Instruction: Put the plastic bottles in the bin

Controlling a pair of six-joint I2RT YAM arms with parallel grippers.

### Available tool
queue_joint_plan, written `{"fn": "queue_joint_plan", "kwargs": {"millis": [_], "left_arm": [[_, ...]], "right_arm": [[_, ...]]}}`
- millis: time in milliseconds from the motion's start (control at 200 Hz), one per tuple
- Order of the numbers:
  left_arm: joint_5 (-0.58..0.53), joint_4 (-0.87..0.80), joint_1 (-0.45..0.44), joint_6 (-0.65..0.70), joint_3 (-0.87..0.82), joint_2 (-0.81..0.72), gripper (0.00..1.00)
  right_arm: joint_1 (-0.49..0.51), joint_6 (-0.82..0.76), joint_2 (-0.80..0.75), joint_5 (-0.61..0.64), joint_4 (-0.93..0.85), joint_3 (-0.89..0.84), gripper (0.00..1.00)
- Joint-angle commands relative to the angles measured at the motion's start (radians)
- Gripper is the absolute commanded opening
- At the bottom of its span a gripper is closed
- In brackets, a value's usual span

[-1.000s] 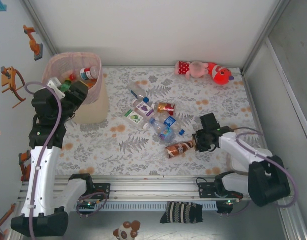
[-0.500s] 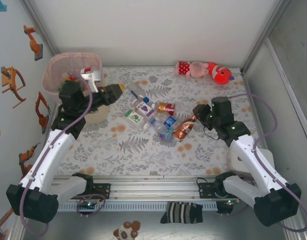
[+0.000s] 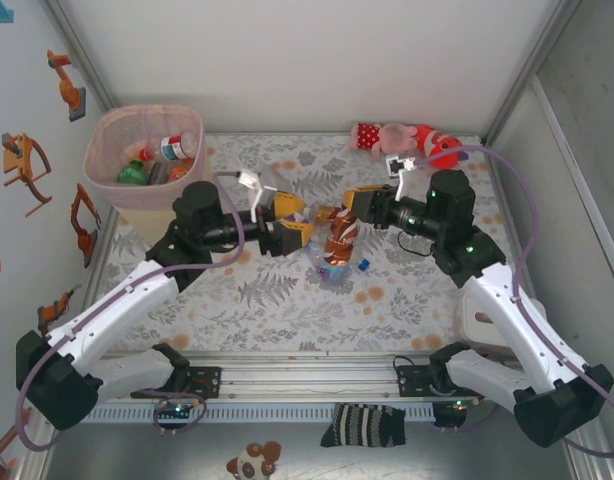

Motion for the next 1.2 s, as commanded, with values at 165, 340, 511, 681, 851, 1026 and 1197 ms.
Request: {"fn": "queue_joint_plan", "kwargs": {"millis": [165, 340, 511, 681, 851, 1026, 1197], "left_arm": [[0.007, -0.099, -0.142, 0.221, 0.105, 0.063, 0.86], [-0.053, -0.050, -0.167, 0.229, 0.093, 0.082, 0.86], [-0.147, -0.022, -0.180, 0.241, 0.085, 0.081, 0.85], [-0.063, 0.030, -0.182, 0.248, 0.077, 0.086, 0.77], [-0.027, 0.085, -0.188, 0.240, 0.055, 0.076, 0.67], [-0.028, 0.095, -0.189, 0.242, 0.046, 0.058, 0.56], [-0.047, 0.082, -0.189, 0.244, 0.043, 0.041, 0.52]], "right_arm": [[0.055, -0.205, -0.028, -0.183, 0.059, 0.109, 0.00], [0.080, -0.201, -0.021, -0.240, 0.055, 0.155, 0.00], [0.105, -0.205, -0.012, -0.257, 0.035, 0.191, 0.00], [0.124, -0.207, -0.027, -0.248, 0.064, 0.192, 0.00], [0.126, -0.207, -0.043, -0.207, 0.070, 0.190, 0.00], [0.127, -0.206, -0.054, -0.192, 0.067, 0.188, 0.00], [0.127, -0.202, -0.060, -0.174, 0.061, 0.190, 0.18]]}}
